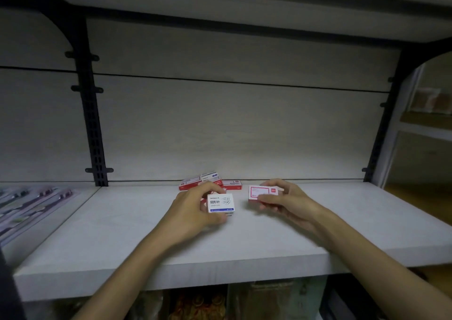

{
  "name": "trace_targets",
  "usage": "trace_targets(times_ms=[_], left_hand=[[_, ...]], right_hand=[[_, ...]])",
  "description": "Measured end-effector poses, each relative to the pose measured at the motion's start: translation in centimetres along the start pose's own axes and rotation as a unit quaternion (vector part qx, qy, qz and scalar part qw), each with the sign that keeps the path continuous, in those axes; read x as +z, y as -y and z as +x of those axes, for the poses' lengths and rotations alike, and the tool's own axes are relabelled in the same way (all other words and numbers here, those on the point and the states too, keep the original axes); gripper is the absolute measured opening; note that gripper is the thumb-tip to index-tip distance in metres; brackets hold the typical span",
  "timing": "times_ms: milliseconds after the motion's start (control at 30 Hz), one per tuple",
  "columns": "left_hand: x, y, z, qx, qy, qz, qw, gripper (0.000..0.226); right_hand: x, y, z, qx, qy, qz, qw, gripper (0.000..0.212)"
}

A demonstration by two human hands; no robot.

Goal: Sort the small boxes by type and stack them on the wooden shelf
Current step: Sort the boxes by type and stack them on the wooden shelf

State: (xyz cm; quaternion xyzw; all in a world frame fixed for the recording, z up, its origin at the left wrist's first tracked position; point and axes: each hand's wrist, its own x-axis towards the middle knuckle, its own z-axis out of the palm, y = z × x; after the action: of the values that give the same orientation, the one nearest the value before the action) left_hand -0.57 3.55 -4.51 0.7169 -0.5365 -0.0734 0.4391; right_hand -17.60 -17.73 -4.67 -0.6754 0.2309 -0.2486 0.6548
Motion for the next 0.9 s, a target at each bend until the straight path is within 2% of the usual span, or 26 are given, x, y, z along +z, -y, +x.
trace_targets(times_ms=[167, 367, 533, 900], left_hand=[[2.3, -1.5, 0.4, 0.029, 0.016, -0.014, 0.999, 0.041], [6.6, -5.3, 0.7, 0.058, 0.014, -0.023, 0.998, 0.041], [11.9, -10.0, 0.0, 0.064, 0.025, -0.045, 0.997, 0.037], [28.7, -23.2, -2.4, 0.06, 0.063, -0.092, 0.992, 0.033]], right_hand=[[-0.9, 0.3, -3.5, -0.023, -0.016, 0.008, 1.0, 0.037], [-5.1, 0.4, -8.2, -0.044, -0.04, 0.007, 0.998, 0.031], [-10.9, 0.6, -13.0, -0.042, -0.044, 0.02, 0.998, 0.039], [-28.2, -0.8, -24.9, -0.021, -0.037, 0.041, 0.998, 0.043]])
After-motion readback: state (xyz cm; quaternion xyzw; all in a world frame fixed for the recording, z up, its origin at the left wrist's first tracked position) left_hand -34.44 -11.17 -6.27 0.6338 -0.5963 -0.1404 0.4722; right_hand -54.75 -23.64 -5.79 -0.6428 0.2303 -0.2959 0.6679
